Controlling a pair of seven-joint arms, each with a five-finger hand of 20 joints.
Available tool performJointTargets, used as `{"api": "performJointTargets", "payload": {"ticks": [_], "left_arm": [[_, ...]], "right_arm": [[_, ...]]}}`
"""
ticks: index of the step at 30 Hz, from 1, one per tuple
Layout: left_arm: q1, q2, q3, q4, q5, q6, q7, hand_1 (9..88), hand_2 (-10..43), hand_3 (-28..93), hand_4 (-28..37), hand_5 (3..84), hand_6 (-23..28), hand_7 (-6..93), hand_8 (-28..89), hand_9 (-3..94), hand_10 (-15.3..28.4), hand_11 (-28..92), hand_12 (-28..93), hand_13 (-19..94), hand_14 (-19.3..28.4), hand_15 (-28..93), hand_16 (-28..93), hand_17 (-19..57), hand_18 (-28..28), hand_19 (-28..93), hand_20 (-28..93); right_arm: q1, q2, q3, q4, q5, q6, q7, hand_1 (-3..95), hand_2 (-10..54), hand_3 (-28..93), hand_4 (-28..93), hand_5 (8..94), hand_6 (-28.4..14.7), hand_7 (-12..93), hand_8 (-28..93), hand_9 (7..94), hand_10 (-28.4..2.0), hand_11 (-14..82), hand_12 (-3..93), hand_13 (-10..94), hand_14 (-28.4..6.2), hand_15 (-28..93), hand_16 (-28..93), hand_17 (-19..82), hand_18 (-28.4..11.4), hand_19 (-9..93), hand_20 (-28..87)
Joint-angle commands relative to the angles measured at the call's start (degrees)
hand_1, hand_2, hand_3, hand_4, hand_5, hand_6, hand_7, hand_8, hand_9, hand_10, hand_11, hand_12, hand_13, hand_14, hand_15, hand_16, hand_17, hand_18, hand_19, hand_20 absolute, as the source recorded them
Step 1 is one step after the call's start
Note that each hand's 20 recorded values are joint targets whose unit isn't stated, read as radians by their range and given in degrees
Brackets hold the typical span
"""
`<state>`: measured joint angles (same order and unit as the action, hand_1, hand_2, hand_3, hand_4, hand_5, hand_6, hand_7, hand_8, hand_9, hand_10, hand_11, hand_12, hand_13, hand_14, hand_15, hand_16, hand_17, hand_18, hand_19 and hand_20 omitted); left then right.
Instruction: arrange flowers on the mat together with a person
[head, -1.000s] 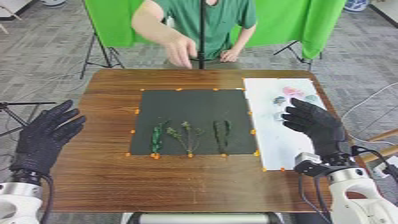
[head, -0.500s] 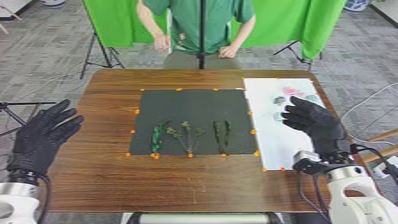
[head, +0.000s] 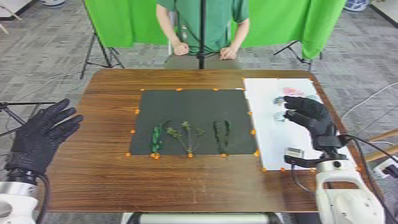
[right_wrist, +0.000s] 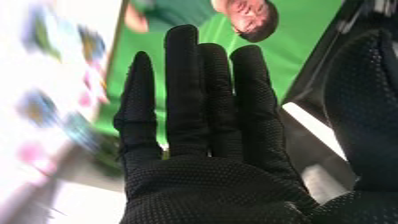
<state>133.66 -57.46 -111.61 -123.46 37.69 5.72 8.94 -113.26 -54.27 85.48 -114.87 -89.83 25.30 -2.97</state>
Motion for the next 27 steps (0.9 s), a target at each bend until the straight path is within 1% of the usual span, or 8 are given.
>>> {"api": "performJointTargets", "payload": {"ticks": [1,3,4,6,9,17,20,27], "left_arm": [[1.3,0.35,0.02,-0.16,0.05,-0.17,-0.13,25.0,-1.7,68,-23.4,37.5,4.4,16.6,-7,32.6,13.1,21,17,31,15.9,25,3,-4.7,22.4,39,12],[1.6,0.29,-0.22,-0.28,0.03,0.03,-0.13,25.0,-1.5,68,-23.3,37.5,4.4,16.6,-7,32.7,13.1,21,17,31,15.9,25,3,-4.7,22.4,39,12],[1.7,0.4,-0.26,-0.24,0.01,0.08,0.04,25.0,-1.4,68,-23.3,37.5,4.4,16.6,-7,32.6,13.1,21,17,31,15.9,25,3,-4.7,22.4,39,12],[1.6,0.49,-0.34,-0.3,0.01,0.08,0.01,24.9,-1.5,68,-23.2,37.5,4.4,16.6,-7,32.6,13.2,21,17,31,16.0,25,3,-4.7,22.4,39,12],[1.7,0.63,-0.41,-0.36,0.07,-0.13,-0.01,24.8,-1.6,68,-23.2,37.5,4.4,16.6,-7,32.6,13.1,21,17,31,15.9,25,3,-4.7,22.4,39,12],[1.7,0.78,-0.35,-0.21,-0.01,-0.18,0.12,24.7,-1.6,68,-23.5,37.5,4.4,16.7,-7,32.6,13.2,21,17,31,15.9,25,3,-4.7,22.4,39,12],[1.9,0.74,-0.4,-0.32,-0.03,-0.34,0.17,24.6,-1.5,68,-23.4,37.5,4.5,16.7,-7,32.6,13.1,21,17,31,15.9,25,3,-4.7,22.4,39,12],[1.5,0.89,-0.33,-0.22,0.0,-0.25,0.12,24.7,-1.5,68,-23.3,37.5,4.5,16.5,-7,32.6,13.1,21,17,31,15.9,25,3,-4.7,22.4,39,12]], "right_arm": [[8.3,14.7,-6.3,5.4,-39.3,4.5,15.3,27.0,-9.5,77,-28,48.6,2.4,30,-18,48.3,-7.3,21.1,20.6,42,-8.3,54,19,12,-18.8,60,37],[10.4,15.9,-8.4,6.6,-42.3,1.8,17.7,25.6,-9.5,78,-28,48.6,2.5,29,-18,48.0,-7.4,20.9,20.6,41,-8.6,56,19,12,-18.8,60,37],[11.7,16.5,-10.0,7.6,-43.3,2.1,18.8,24.5,-9.5,79,-28,48.5,2.7,29,-18,47.4,-7.3,20.1,20.4,41,-8.8,57,19,12,-18.9,60,37],[12.6,16.9,-10.4,7.5,-42.6,-2.6,20.0,24.6,-9.5,81,-28,48.1,2.9,28,-18,46.5,-6.8,18.5,20.1,40,-8.9,59,19,12,-18.7,61,38],[14.7,17.3,-12.8,8.7,-43.4,-4.9,21.4,25.4,-9.5,82,-28,46.0,2.3,27,-17,44.1,-6.3,15.7,19.8,39,-9.4,61,18,12,-18.0,62,39],[20.6,16.9,-19.3,12.7,-44.2,-5.5,22.1,25.4,-9.5,82,-28,44.2,0.9,26,-17,42.1,-5.9,14.8,20.3,37,-10.0,66,17,12,-18.1,65,42],[22.4,16.7,-21.0,14.3,-44.8,-5.9,22.0,25.3,-9.5,82,-28,46.7,2.2,27,-17,44.9,-4.3,15.1,19.9,37,-10.1,67,16,13,-17.9,66,42],[25.0,16.6,-23.7,16.6,-46.8,-8.0,23.9,26.0,-9.5,83,-28,49.4,3.0,28,-17,47.9,-4.6,16.2,19.3,38,-9.9,68,16,13,-17.9,66,43]]}}
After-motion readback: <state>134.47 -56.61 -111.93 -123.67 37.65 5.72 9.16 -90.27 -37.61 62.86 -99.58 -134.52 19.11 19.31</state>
